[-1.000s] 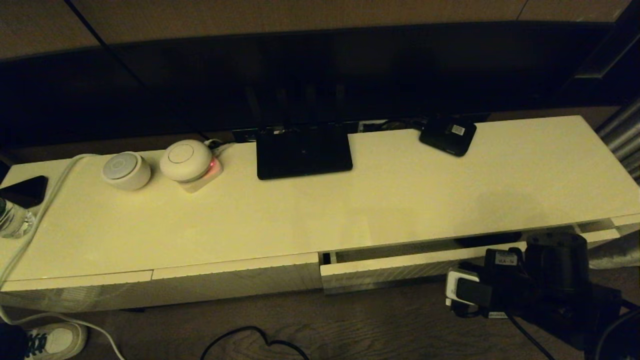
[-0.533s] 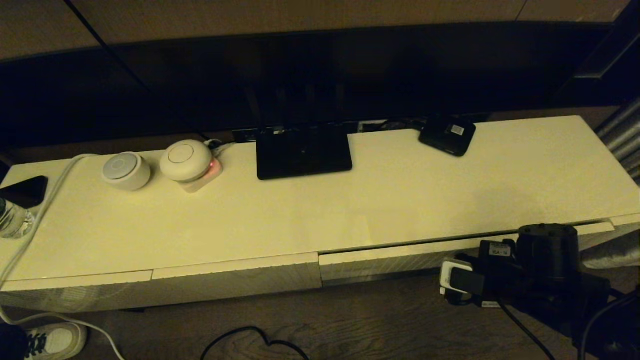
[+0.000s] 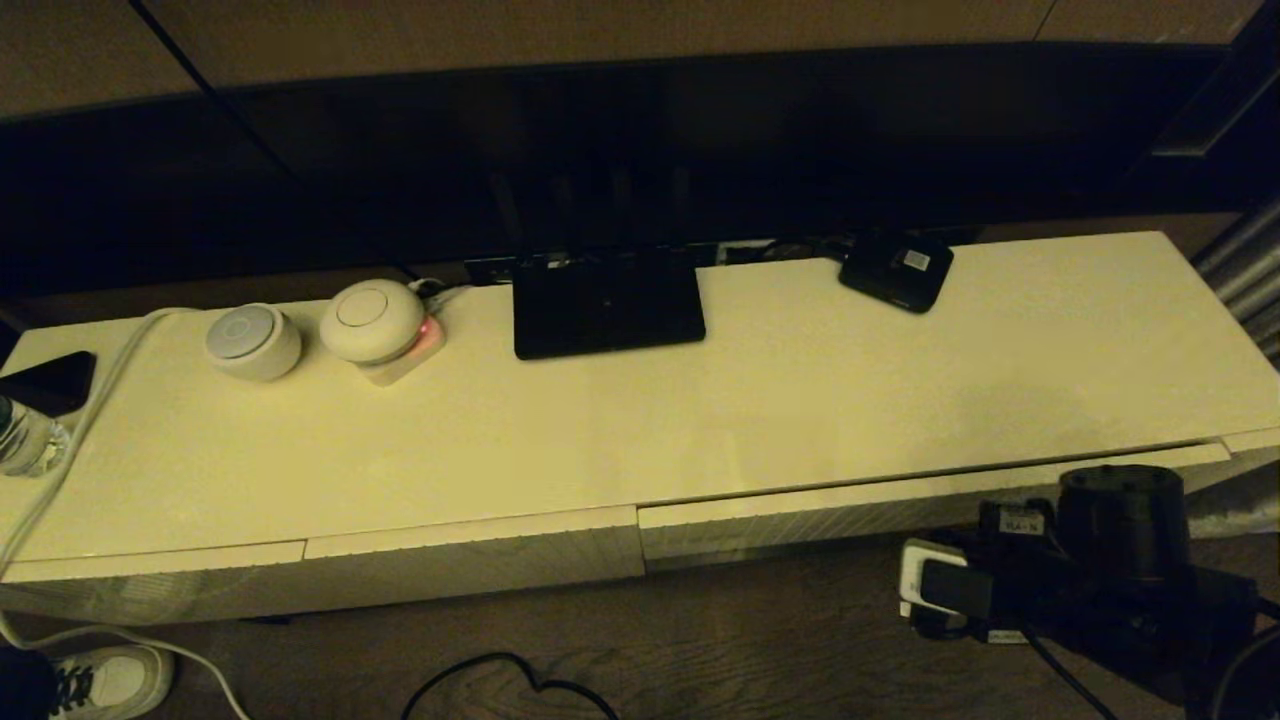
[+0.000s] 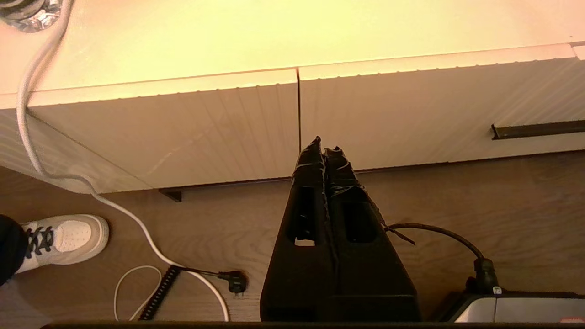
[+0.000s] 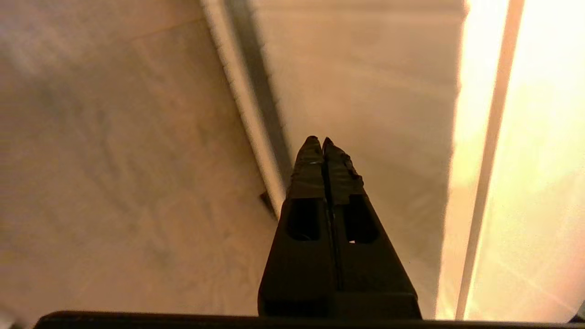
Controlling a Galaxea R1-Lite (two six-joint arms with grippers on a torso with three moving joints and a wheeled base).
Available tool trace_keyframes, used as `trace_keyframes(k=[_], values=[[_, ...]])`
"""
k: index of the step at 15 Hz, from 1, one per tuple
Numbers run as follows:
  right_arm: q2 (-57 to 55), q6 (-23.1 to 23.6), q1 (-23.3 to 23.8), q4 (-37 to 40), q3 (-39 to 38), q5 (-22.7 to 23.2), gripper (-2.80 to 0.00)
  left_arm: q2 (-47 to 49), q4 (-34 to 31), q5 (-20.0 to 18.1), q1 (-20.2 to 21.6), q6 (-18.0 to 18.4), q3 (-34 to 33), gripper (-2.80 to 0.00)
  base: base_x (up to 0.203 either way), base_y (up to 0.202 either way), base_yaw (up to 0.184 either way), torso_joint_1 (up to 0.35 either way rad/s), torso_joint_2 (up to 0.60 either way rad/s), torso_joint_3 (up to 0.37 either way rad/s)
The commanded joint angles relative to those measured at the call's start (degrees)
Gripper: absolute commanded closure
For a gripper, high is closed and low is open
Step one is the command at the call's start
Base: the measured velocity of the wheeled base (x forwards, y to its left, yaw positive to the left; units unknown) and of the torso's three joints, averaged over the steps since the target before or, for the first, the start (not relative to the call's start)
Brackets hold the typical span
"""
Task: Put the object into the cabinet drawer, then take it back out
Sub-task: Close the drawer, then open the drawer
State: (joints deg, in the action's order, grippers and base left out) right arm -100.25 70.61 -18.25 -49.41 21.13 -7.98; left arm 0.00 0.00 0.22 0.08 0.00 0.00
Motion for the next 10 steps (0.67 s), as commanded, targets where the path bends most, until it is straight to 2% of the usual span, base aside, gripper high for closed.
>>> trace_keyframes(k=[1,5,10], values=[[8.3,0.2,0.0,6.2,-1.6,-0.1,0.00,0.0,0.0,0.0,0.0,0.0,-0.2,0.00,0.000,0.000,0.000,0.000,0.00,0.000],[21.3,0.2,0.0,26.4,-2.3,-0.4,0.00,0.0,0.0,0.0,0.0,0.0,-0.2,0.00,0.000,0.000,0.000,0.000,0.00,0.000],[33.1,-0.2,0.3,32.4,-7.1,-0.8,0.00,0.0,0.0,0.0,0.0,0.0,-0.2,0.00,0.000,0.000,0.000,0.000,0.00,0.000]])
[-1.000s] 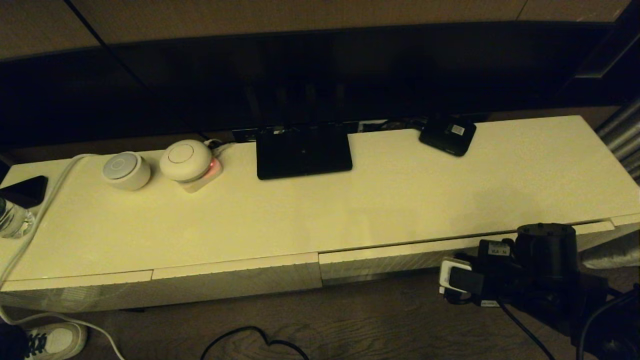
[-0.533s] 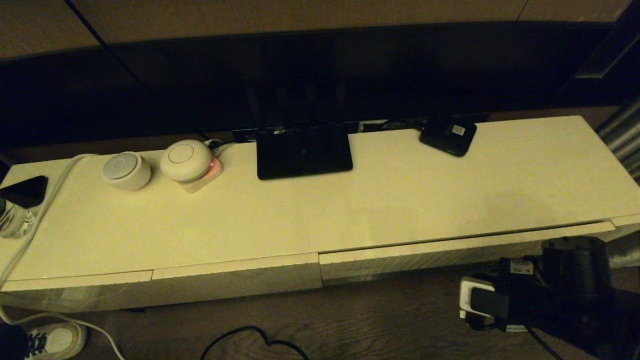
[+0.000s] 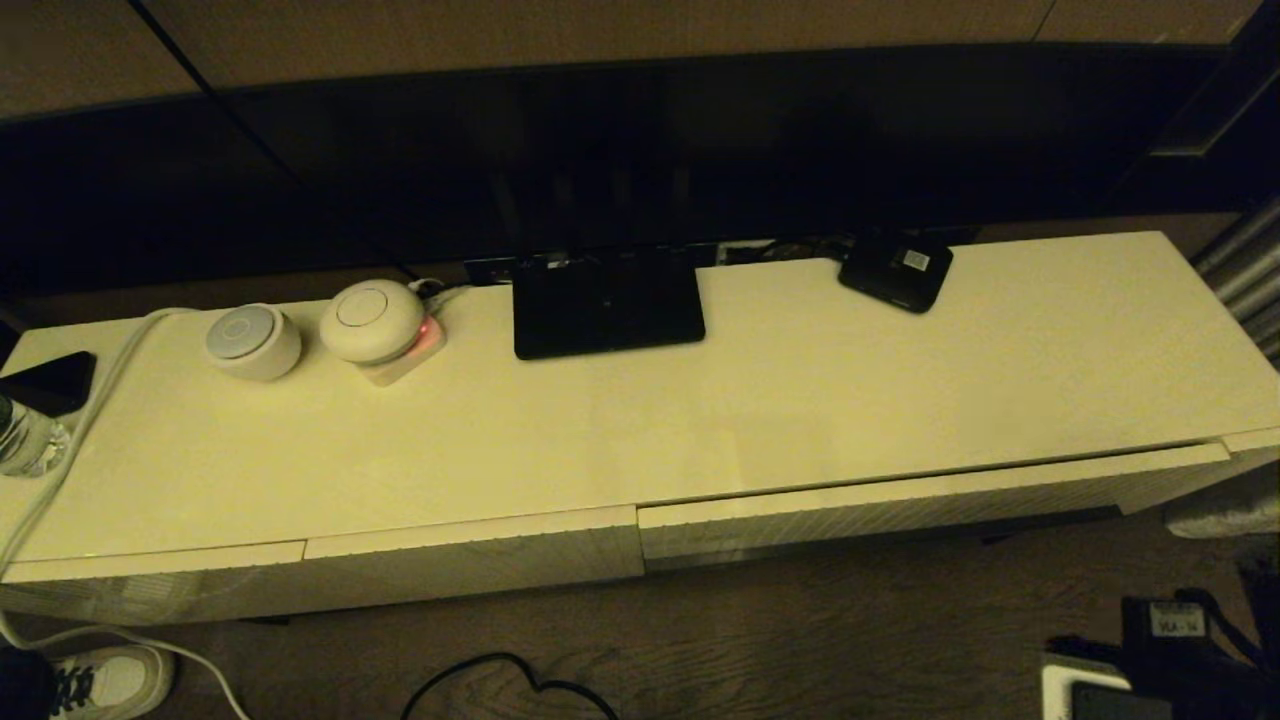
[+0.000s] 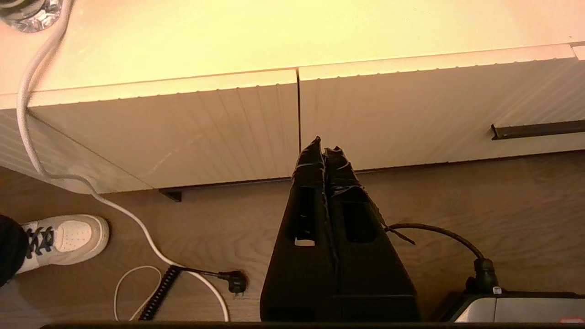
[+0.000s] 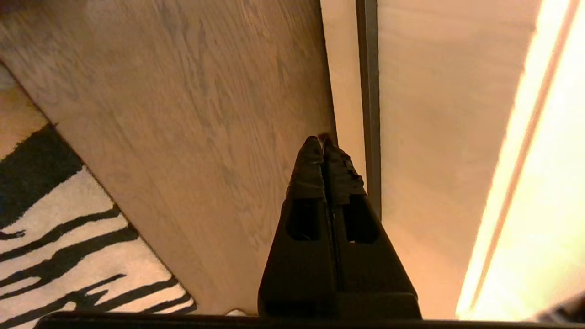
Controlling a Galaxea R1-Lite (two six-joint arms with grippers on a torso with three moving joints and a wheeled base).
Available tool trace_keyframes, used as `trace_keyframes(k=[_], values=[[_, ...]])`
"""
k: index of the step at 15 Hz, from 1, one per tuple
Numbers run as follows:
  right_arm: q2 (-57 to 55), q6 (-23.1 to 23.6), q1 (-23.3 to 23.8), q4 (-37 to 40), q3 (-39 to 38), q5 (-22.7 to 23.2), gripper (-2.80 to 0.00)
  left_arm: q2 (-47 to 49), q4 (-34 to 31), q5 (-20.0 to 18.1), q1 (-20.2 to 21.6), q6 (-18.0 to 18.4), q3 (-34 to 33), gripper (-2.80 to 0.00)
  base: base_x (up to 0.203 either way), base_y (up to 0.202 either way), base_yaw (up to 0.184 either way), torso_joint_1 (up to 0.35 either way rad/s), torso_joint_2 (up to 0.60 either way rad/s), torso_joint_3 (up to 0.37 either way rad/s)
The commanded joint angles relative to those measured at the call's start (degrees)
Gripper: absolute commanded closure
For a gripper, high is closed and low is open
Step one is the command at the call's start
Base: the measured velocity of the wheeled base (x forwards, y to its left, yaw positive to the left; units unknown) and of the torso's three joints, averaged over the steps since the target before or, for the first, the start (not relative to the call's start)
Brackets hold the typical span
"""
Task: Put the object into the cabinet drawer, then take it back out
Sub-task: Open the drawer
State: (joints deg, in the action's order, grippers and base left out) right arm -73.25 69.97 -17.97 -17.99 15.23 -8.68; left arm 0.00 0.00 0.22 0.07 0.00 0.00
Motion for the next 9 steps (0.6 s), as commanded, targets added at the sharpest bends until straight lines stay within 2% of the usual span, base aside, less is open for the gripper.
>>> trace_keyframes(k=[1,4,5,9], values=[[8.0,0.4,-0.2,4.2,-1.4,0.0,0.00,0.0,0.0,0.0,0.0,0.0,-0.2,0.00,0.000,0.000,0.000,0.000,0.00,0.000],[13.0,0.4,-0.4,17.4,-0.9,0.6,0.00,0.0,0.0,0.0,0.0,0.0,-0.2,0.00,0.000,0.000,0.000,0.000,0.00,0.000],[14.0,0.3,-0.4,19.7,-0.6,0.9,0.00,0.0,0.0,0.0,0.0,0.0,-0.2,0.00,0.000,0.000,0.000,0.000,0.00,0.000],[8.8,0.2,0.8,20.1,0.3,3.7,0.00,0.0,0.0,0.0,0.0,0.0,-0.2,0.00,0.000,0.000,0.000,0.000,0.00,0.000]])
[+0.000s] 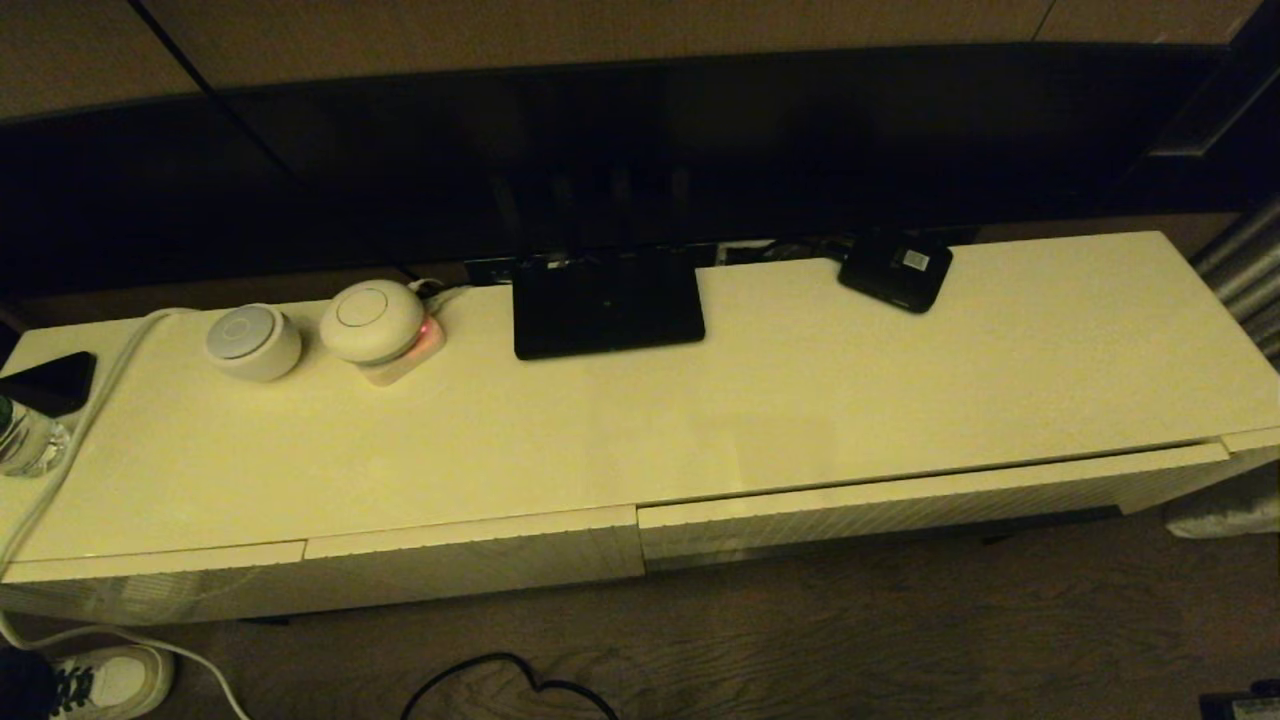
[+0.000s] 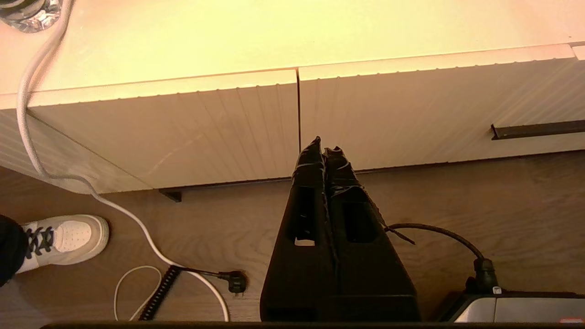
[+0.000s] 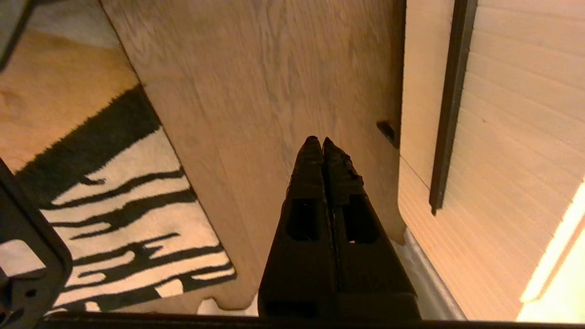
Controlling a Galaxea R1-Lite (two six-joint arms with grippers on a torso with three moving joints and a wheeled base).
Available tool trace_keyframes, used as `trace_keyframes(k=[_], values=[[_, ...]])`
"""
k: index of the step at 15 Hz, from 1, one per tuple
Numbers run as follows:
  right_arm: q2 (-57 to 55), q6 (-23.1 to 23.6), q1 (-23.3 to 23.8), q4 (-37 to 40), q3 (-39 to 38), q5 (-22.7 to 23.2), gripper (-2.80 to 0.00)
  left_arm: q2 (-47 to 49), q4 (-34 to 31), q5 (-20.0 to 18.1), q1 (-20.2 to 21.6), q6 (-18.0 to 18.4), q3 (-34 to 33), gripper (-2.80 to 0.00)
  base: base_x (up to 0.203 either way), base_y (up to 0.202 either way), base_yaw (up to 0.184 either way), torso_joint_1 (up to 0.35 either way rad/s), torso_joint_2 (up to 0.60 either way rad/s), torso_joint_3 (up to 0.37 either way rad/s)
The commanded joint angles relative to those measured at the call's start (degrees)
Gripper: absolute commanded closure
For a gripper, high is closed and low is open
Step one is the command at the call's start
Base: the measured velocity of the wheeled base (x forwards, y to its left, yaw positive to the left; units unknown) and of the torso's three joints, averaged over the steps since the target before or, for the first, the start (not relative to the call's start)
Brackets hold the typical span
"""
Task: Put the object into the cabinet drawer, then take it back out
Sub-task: Open the drawer
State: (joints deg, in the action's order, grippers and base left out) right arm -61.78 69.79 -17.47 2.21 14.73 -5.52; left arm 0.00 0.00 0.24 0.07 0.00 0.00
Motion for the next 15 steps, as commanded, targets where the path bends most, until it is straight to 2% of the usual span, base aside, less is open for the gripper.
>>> trace_keyframes(k=[1,4,8,11,13,14,15], values=[[-4.8,0.7,0.3,-0.1,2.0,1.6,0.00,0.0,0.0,0.0,0.0,0.0,-0.2,0.00,0.000,0.000,0.000,0.000,0.00,0.000],[-13.1,2.3,-1.8,-0.9,5.3,5.0,0.00,0.0,0.0,0.0,0.0,0.0,-0.2,0.00,0.000,0.000,0.000,0.000,0.00,0.000],[-22.8,3.1,-7.0,-4.7,9.6,5.3,0.00,0.0,0.0,0.0,0.0,0.0,-0.2,0.00,0.000,0.000,0.000,0.000,0.00,0.000],[-24.4,3.5,-7.2,-6.2,9.7,5.8,0.00,0.0,0.0,0.0,0.0,0.0,-0.2,0.00,0.000,0.000,0.000,0.000,0.00,0.000],[-24.1,5.9,-7.2,-6.3,8.5,6.0,0.00,0.0,0.0,0.0,0.0,0.0,-0.2,0.00,0.000,0.000,0.000,0.000,0.00,0.000],[-24.3,6.3,-7.1,-6.7,8.0,6.2,-0.73,0.0,0.0,0.0,0.0,0.0,-0.2,0.00,0.000,0.000,0.000,0.000,0.00,0.000],[-24.7,6.5,-7.1,-7.3,7.8,6.2,-2.80,0.0,0.0,0.0,0.0,0.0,-0.2,0.00,0.000,0.000,0.000,0.000,0.00,0.000]])
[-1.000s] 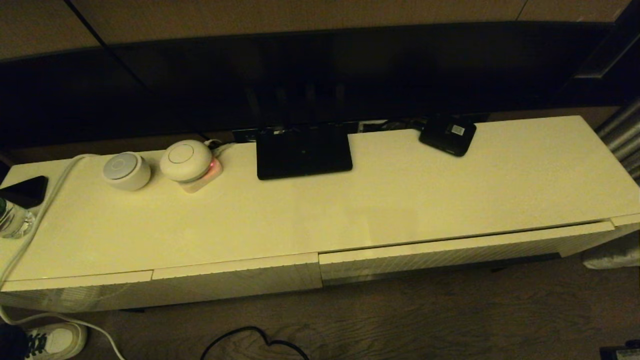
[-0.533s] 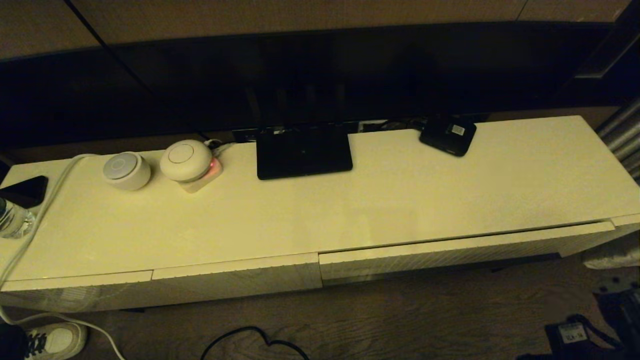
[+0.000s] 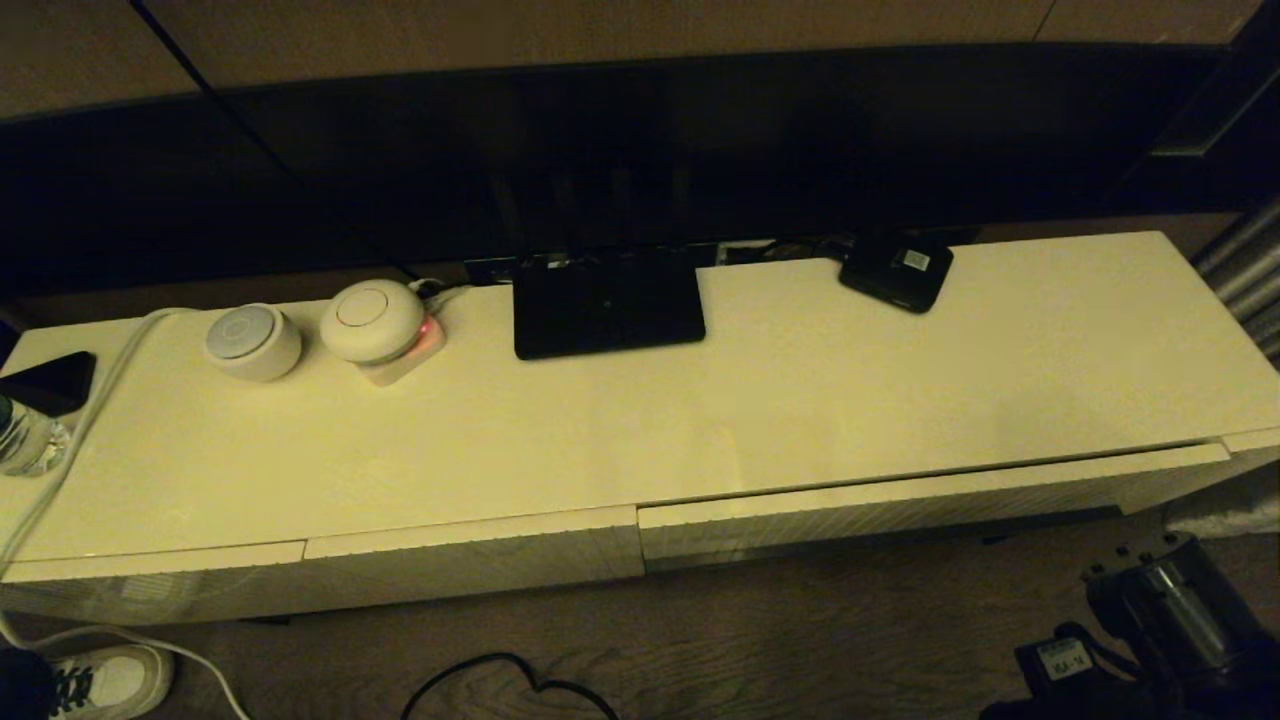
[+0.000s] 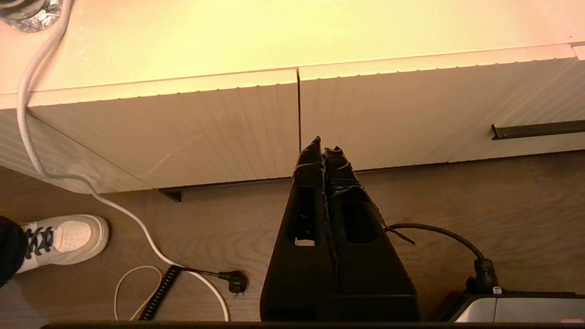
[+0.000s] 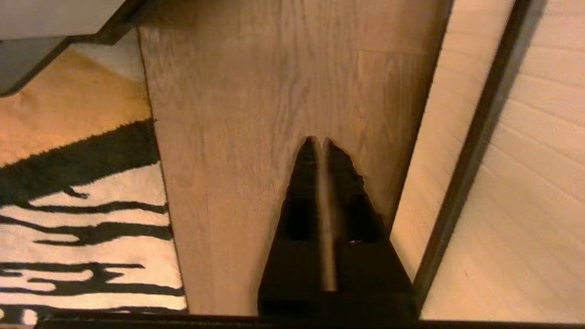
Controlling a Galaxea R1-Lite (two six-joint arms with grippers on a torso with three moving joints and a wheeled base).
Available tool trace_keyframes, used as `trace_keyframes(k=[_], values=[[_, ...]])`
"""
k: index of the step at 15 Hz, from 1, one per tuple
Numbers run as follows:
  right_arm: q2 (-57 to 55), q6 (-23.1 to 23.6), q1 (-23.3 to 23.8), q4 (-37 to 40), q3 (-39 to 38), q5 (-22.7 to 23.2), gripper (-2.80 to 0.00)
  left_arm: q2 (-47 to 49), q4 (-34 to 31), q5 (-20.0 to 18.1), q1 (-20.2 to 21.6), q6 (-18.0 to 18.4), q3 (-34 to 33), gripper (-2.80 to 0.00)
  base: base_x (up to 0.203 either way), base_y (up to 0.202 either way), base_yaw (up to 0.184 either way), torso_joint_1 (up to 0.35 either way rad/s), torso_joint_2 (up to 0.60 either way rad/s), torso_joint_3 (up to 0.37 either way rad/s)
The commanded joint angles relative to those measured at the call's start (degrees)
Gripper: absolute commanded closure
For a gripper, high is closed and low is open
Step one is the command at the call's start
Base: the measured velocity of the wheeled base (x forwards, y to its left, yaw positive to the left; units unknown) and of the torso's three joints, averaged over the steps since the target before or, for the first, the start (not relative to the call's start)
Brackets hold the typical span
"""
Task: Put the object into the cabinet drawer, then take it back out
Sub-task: Open the drawer
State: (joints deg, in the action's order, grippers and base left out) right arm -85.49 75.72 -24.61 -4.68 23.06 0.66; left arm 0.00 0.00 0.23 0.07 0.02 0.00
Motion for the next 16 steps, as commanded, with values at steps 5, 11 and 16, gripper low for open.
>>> trace_keyframes(k=[5,11,16], values=[[-7.8,0.6,0.6,-6.6,0.9,-0.1,-2.80,0.0,0.0,0.0,0.0,0.0,-0.2,0.00,0.000,0.000,0.000,0.000,0.00,0.000],[-16.0,0.7,2.9,-15.9,4.2,-0.6,-2.80,0.0,0.0,0.0,0.0,0.0,-0.2,0.00,0.000,0.000,0.000,0.000,0.00,0.000],[-19.9,4.8,5.0,-18.5,6.7,-0.5,-2.80,0.0,0.0,0.0,0.0,0.0,-0.2,0.00,0.000,0.000,0.000,0.000,0.00,0.000]])
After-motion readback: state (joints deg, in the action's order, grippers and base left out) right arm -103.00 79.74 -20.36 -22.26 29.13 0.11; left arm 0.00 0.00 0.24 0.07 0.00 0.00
